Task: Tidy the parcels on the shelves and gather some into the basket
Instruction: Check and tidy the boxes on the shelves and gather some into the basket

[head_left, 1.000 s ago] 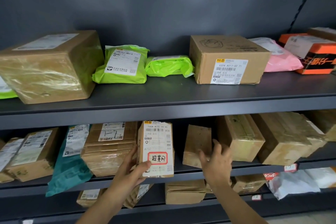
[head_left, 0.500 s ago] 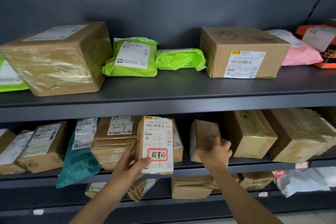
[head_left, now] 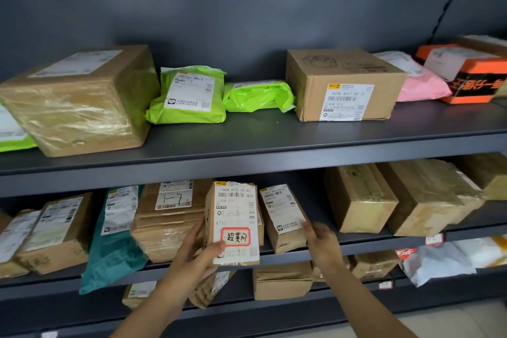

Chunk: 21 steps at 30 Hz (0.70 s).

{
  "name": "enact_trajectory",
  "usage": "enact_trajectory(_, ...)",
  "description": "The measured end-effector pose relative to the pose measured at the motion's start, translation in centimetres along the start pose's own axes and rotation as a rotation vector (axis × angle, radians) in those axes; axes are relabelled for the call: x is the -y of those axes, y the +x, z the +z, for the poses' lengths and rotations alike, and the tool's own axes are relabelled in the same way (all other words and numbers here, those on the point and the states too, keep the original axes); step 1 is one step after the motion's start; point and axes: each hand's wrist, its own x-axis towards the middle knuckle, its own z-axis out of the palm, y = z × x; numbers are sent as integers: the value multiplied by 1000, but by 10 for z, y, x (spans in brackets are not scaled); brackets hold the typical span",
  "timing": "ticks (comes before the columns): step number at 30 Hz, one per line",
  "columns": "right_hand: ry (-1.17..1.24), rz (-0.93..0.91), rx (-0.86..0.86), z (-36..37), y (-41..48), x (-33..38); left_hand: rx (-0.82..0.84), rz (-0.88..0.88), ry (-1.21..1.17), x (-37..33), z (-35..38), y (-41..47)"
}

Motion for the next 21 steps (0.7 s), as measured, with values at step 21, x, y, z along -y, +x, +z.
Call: enact_trajectory(21,348,125,-342,-286,-298,-125,1102,170,680,-18,302,-136)
